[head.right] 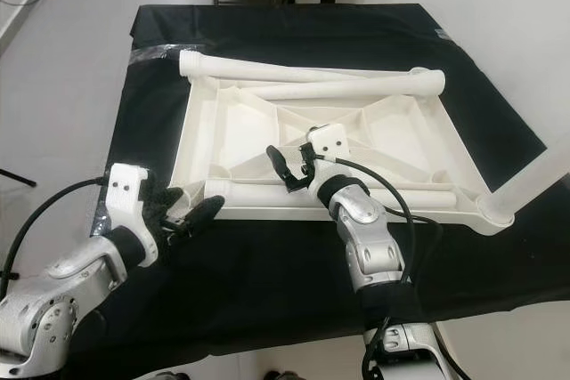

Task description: Building children table

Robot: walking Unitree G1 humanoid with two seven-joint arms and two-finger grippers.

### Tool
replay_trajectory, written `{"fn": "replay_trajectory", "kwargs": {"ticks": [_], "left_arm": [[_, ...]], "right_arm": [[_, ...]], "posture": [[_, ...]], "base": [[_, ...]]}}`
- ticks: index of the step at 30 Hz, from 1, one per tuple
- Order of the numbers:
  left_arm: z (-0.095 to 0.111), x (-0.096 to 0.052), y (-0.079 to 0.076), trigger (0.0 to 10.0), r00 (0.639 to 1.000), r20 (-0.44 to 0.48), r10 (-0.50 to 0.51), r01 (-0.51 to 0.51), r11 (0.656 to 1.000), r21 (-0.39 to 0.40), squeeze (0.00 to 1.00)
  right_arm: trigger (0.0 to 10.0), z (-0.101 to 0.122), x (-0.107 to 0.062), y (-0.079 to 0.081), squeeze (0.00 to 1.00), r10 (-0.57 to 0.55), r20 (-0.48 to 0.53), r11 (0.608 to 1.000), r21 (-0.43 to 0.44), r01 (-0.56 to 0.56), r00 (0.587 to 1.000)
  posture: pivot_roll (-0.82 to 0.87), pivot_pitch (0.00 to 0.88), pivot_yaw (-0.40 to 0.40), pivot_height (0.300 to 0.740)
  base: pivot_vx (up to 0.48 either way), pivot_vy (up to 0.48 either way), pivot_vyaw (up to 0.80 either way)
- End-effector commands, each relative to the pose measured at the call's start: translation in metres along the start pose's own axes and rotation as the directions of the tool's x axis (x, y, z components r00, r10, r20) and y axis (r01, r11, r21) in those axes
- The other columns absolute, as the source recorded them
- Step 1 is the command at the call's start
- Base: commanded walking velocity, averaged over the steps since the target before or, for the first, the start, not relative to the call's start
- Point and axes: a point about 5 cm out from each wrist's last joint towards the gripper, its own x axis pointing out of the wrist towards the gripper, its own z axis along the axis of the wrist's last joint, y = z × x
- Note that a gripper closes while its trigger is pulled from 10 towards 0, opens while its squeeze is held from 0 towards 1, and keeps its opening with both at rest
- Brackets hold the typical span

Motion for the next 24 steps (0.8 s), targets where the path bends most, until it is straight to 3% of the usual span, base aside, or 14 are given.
{"fn": "replay_trajectory", "kwargs": {"ticks": [1,6,15,24], "left_arm": [[-0.005,0.001,-0.001,10.0,0.999,-0.028,-0.024,0.023,0.999,-0.031,0.00],[-0.001,0.008,-0.003,10.0,0.996,-0.054,-0.074,0.071,0.996,-0.053,0.00],[0.001,0.017,0.013,10.0,0.996,-0.085,-0.005,-0.003,0.996,-0.091,0.00],[-0.004,0.025,0.011,10.0,0.993,-0.118,-0.032,0.013,0.987,-0.162,0.00]], "right_arm": [[10.0,0.001,-0.001,-0.004,0.00,-0.014,0.006,1.000,-0.006,0.014,1.000],[10.0,0.001,0.000,-0.005,0.00,-0.020,0.007,1.000,-0.011,0.020,1.000],[10.0,0.002,-0.001,-0.007,0.00,-0.028,0.006,0.999,-0.015,0.029,1.000],[10.0,0.003,-0.002,-0.011,0.00,-0.041,0.005,0.999,-0.019,0.041,0.999]], "posture": [[0.09,0.180,-0.089,0.740],[0.08,0.182,-0.085,0.740],[0.07,0.188,-0.080,0.740],[0.06,0.190,-0.078,0.740]], "base": [[0.000,0.000,0.00],[0.000,0.000,0.00],[0.000,0.000,0.00],[0.000,0.000,0.00]]}}
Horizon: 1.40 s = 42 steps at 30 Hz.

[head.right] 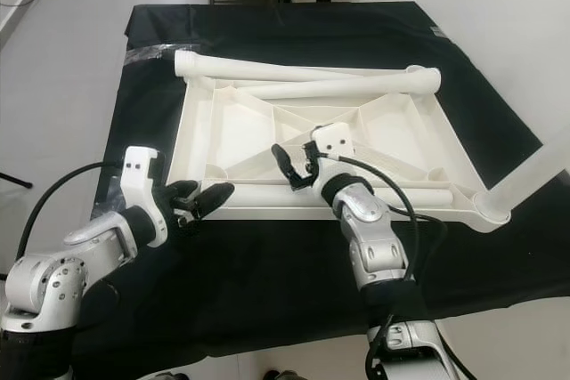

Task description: Building children table

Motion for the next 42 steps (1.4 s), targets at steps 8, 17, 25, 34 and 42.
{"fn": "replay_trajectory", "kwargs": {"ticks": [8,17,25,34,42], "left_arm": [[-0.012,0.012,-0.013,10.0,0.985,-0.117,-0.130,0.113,0.983,-0.145,0.00],[-0.016,0.020,-0.012,10.0,0.960,-0.243,-0.140,0.088,0.973,-0.214,0.00],[-0.006,0.022,-0.019,10.0,0.934,-0.244,-0.260,0.185,0.938,-0.293,0.00],[-0.003,0.016,-0.029,10.0,0.827,-0.355,-0.437,0.325,0.885,-0.333,0.00],[-0.012,0.014,-0.026,0.0,0.774,-0.437,-0.459,0.303,0.873,-0.382,0.00]], "right_arm": [[10.0,0.003,-0.001,-0.004,0.00,-0.022,0.013,1.000,-0.002,0.022,1.000],[10.0,0.004,-0.001,-0.003,0.00,-0.024,0.016,1.000,0.003,0.024,1.000],[10.0,0.006,0.000,-0.001,0.00,-0.023,0.024,1.000,0.007,0.023,0.999],[10.0,0.008,0.001,0.001,0.00,-0.022,0.034,1.000,0.016,0.021,0.999],[10.0,0.008,0.000,0.001,0.00,-0.023,0.037,1.000,0.016,0.022,0.999]], "posture": [[0.05,0.193,-0.071,0.740],[0.05,0.194,-0.065,0.740],[0.04,0.188,-0.059,0.740],[0.04,0.177,-0.057,0.740],[0.04,0.171,-0.053,0.740]], "base": [[0.000,0.000,0.00],[0.000,0.000,0.00],[0.000,0.000,0.00],[0.000,0.000,0.00],[0.000,0.000,0.00]]}}
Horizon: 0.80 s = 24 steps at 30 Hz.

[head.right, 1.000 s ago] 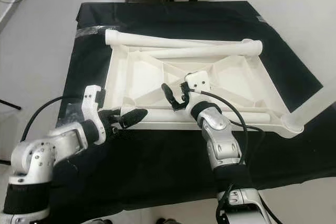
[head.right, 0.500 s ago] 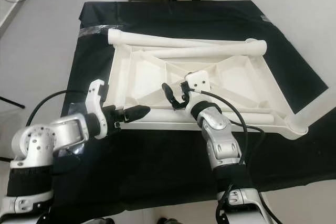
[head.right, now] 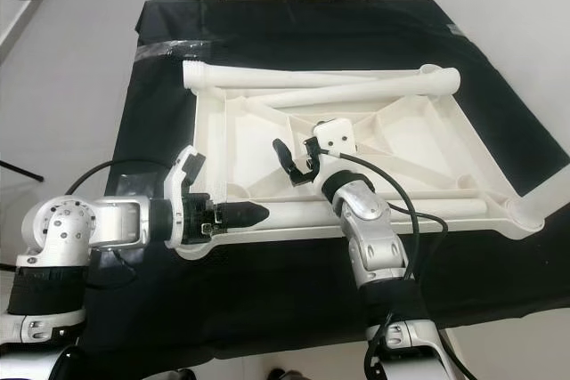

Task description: Building children table

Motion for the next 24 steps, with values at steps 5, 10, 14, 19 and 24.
{"fn": "replay_trajectory", "kwargs": {"ticks": [5,10,14,19,24], "left_arm": [[-0.012,0.002,0.003,0.0,0.994,-0.102,-0.036,0.030,0.998,-0.059,0.00],[-0.010,0.001,0.006,0.0,0.996,-0.079,-0.027,0.021,0.997,-0.074,0.00],[0.003,-0.005,0.009,0.0,1.000,0.013,0.013,-0.013,0.998,-0.057,0.00],[0.034,-0.034,0.000,0.0,0.980,0.195,0.033,-0.040,0.999,0.033,0.00],[0.040,-0.047,-0.008,0.0,0.973,0.231,0.022,-0.043,0.995,0.087,0.00]], "right_arm": [[10.0,0.004,0.000,0.001,0.00,-0.005,0.018,1.000,0.014,0.004,1.000],[10.0,0.007,-0.001,-0.001,0.00,-0.018,0.033,1.000,0.021,0.017,0.999],[10.0,0.015,-0.001,-0.007,0.00,-0.059,0.080,0.998,0.043,0.055,0.995],[10.0,0.045,-0.002,-0.030,0.00,-0.149,0.231,0.973,0.206,0.101,0.962],[10.0,0.062,-0.004,-0.038,0.00,-0.166,0.302,0.954,0.291,0.075,0.939]], "posture": [[0.04,0.176,-0.052,0.740],[0.04,0.177,-0.050,0.740],[0.04,0.177,-0.050,0.740],[0.04,0.179,-0.048,0.740],[0.05,0.179,-0.048,0.740]], "base": [[0.000,0.000,0.00],[0.000,0.000,0.00],[0.000,0.000,0.00],[0.000,0.000,0.00],[0.000,0.000,0.00]]}}
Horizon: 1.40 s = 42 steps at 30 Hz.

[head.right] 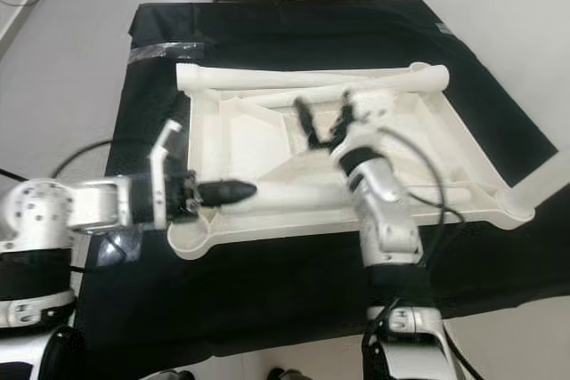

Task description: Building children table

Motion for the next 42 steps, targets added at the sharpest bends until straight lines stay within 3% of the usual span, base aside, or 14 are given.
{"fn": "replay_trajectory", "kwargs": {"ticks": [1,3,5,6,7,8,12,15,25,29,30,33,36,42], "left_arm": [[0.010,-0.017,0.002,0.0,0.994,0.073,0.076,-0.080,0.996,0.048,0.00],[0.010,-0.017,0.002,0.0,0.994,0.073,0.076,-0.080,0.996,0.048,0.00],[0.019,-0.027,-0.007,0.0,0.989,0.134,0.062,-0.078,0.990,0.114,0.00],[0.019,-0.027,-0.007,0.0,0.989,0.134,0.062,-0.078,0.990,0.114,0.00],[0.031,-0.039,-0.015,0.0,0.970,0.239,0.045,-0.084,0.984,0.158,0.00],[0.036,-0.045,-0.017,0.0,0.959,0.280,0.041,-0.092,0.981,0.170,0.00],[0.042,-0.054,-0.021,0.0,0.941,0.339,0.014,-0.082,0.979,0.186,0.00],[0.047,-0.063,-0.032,0.0,0.907,0.416,-0.065,-0.033,0.974,0.224,0.00],[0.044,-0.067,-0.036,0.0,0.850,0.510,-0.132,0.021,0.976,0.218,0.00],[0.044,-0.067,-0.036,0.0,0.838,0.527,-0.139,0.030,0.977,0.210,0.00],[0.046,-0.070,-0.035,0.0,0.815,0.561,-0.148,0.038,0.978,0.203,0.00],[0.048,-0.072,-0.035,0.0,0.786,0.597,-0.163,0.045,0.977,0.208,0.00],[0.047,-0.073,-0.035,0.0,0.764,0.619,-0.179,0.052,0.975,0.217,0.00],[0.047,-0.074,-0.029,0.0,0.739,0.654,-0.164,0.050,0.981,0.189,0.00]], "right_arm": [[10.0,0.008,-0.001,-0.002,0.00,-0.001,0.044,0.997,0.083,-0.002,0.999],[10.0,0.008,-0.001,-0.002,0.00,-0.001,0.044,0.997,0.083,-0.002,0.999],[10.0,0.025,0.001,-0.005,0.00,0.003,0.125,0.975,0.220,-0.030,0.992],[10.0,0.025,0.001,-0.005,0.00,0.003,0.125,0.975,0.220,-0.030,0.992],[10.0,0.041,-0.001,-0.005,0.00,0.044,0.215,0.928,0.352,-0.120,0.976],[10.0,0.048,-0.004,-0.001,0.00,0.089,0.266,0.897,0.397,-0.193,0.960],[10.0,0.058,-0.011,0.006,0.00,0.176,0.333,0.840,0.440,-0.318,0.926],[10.0,0.063,-0.027,0.018,0.00,0.325,0.384,0.739,0.467,-0.485,0.864],[10.0,0.055,-0.066,0.020,0.00,0.514,0.387,0.589,0.489,-0.643,0.765],[10.0,0.049,-0.072,0.022,0.00,0.551,0.350,0.577,0.495,-0.649,0.757],[10.0,0.031,-0.080,0.025,0.00,0.582,0.246,0.594,0.523,-0.612,0.775],[10.0,0.014,-0.086,0.025,0.00,0.567,0.162,0.631,0.544,-0.552,0.808],[10.0,0.013,-0.090,0.021,0.00,0.524,0.187,0.621,0.585,-0.522,0.831],[10.0,0.017,-0.094,0.015,0.00,0.510,0.224,0.587,0.615,-0.526,0.831]], "posture": [[0.05,0.180,-0.048,0.740],[0.05,0.180,-0.048,0.740],[0.05,0.181,-0.049,0.740],[0.05,0.181,-0.049,0.740],[0.05,0.183,-0.050,0.740],[0.05,0.182,-0.051,0.740],[0.05,0.183,-0.055,0.740],[0.05,0.185,-0.062,0.740],[0.03,0.195,-0.073,0.740],[0.03,0.197,-0.069,0.740],[0.03,0.198,-0.067,0.740],[0.04,0.197,-0.058,0.740],[0.05,0.195,-0.057,0.740],[0.04,0.191,-0.064,0.740]], "base": [[0.000,0.000,0.00],[0.000,0.000,0.00],[0.000,0.000,0.00],[0.000,0.000,0.00],[0.000,0.000,0.00],[0.000,0.000,0.00],[0.000,0.000,0.00],[0.000,0.000,0.00],[0.000,0.000,0.00],[0.000,0.000,0.00],[0.000,0.000,0.00],[0.000,0.000,0.00],[0.000,0.000,0.00],[0.000,0.000,0.00]]}}
